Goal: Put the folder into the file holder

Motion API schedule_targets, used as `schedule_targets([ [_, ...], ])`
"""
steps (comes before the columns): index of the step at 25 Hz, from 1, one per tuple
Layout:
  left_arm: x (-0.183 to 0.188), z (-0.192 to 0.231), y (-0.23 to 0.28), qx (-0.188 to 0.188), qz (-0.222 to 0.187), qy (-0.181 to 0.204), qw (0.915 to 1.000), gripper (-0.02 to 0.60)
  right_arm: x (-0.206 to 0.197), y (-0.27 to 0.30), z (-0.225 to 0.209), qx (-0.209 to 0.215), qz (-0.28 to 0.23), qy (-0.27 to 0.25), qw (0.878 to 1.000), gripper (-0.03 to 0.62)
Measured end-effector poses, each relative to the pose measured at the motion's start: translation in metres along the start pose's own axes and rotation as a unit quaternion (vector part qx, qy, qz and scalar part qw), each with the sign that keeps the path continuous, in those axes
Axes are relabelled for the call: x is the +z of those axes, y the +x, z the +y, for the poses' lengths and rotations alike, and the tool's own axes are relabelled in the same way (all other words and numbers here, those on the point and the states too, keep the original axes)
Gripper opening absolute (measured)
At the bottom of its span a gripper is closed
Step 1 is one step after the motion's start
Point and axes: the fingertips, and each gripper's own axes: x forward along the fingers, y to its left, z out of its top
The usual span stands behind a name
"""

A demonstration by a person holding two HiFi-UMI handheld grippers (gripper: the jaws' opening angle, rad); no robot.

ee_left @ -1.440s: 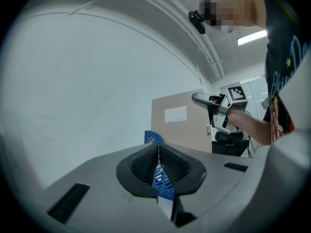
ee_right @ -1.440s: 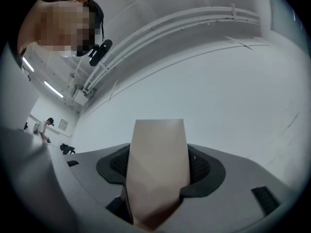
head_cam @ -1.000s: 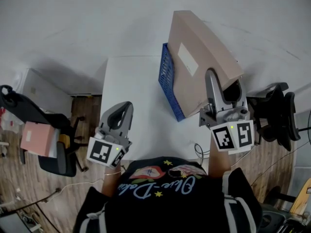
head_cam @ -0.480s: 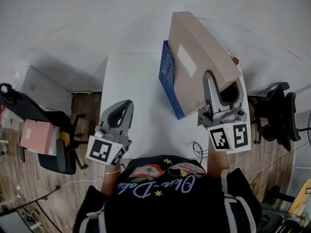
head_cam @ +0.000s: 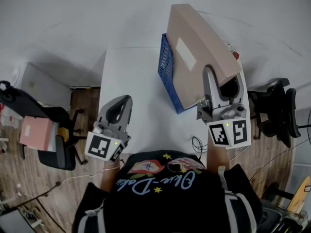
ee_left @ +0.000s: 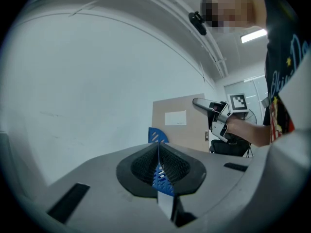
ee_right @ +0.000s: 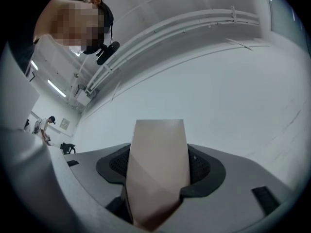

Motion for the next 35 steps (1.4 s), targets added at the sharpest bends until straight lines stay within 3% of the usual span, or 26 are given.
schedule_targets([
  [9, 0.002, -0.001, 0.002, -0.004, -0.001, 0.003, 1.0000, 0.005, 0.000, -0.003, -0.007, 0.000, -0.008, 0.009, 1.000, 0.273],
  [19, -0.001, 0.000, -0.001, 0.000, 0.008, 0.003, 1.0000, 0.005, -0.021, -0.006, -0.004, 0.006, 0.017, 0.008, 1.000, 0.273],
  [35, 0.000, -0.009, 0.005, -0.015, 0.004, 0.010, 0.9998, 0.005, -0.063, -0.019, 0.000, 0.012, 0.093, -0.005, 0.996, 0.273],
])
